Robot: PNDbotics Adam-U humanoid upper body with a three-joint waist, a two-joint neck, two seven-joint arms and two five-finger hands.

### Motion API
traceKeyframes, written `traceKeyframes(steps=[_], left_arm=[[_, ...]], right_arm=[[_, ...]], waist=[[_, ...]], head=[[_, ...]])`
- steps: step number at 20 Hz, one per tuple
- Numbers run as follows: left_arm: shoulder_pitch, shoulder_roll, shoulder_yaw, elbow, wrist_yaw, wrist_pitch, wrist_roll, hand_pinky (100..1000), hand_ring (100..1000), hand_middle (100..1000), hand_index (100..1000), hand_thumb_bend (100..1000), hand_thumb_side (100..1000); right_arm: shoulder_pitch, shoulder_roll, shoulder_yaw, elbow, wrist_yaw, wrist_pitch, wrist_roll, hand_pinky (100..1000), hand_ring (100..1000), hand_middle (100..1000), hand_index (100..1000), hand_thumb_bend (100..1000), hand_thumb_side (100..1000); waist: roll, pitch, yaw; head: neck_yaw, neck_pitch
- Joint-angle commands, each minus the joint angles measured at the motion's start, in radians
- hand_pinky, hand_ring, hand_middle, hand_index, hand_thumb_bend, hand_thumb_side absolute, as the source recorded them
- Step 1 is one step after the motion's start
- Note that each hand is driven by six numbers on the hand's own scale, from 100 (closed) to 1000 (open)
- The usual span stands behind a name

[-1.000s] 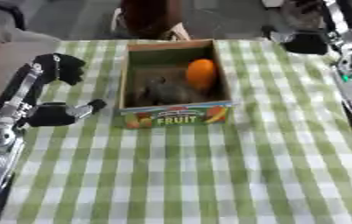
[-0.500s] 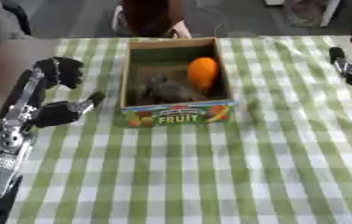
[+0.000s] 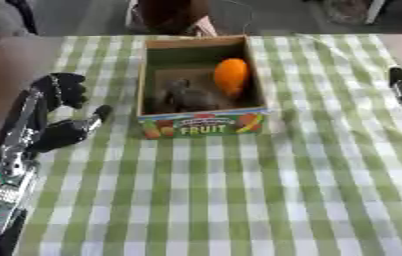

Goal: Pick up objects on the table and place them in the box.

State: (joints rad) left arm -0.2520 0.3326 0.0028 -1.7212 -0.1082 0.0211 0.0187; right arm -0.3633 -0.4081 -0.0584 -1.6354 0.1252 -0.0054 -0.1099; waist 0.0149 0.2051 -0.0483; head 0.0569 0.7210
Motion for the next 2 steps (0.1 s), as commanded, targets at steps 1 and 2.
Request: traceKeyframes(steps=[1, 2], left_arm=[[0.006, -0.003, 0.004, -0.026, 0.017, 0.002, 0.011, 594, 582, 551, 712, 556, 168], [0.009, -0.008, 0.004, -0.026, 0.021, 0.003, 0.013, 593, 581, 551, 712, 554, 168]], right_arm=[[0.003, 0.002, -0.010, -0.028, -0.030, 0.004, -0.008, 651, 674, 601, 743, 260, 123], [0.007, 0.005, -0.010, -0.030, -0.032, 0.003, -0.007, 650, 674, 601, 743, 266, 119]], waist=[[-0.003, -0.010, -0.001], [-0.002, -0.010, -0.002]], head=[[-0.002, 0.006], [-0.002, 0.006]])
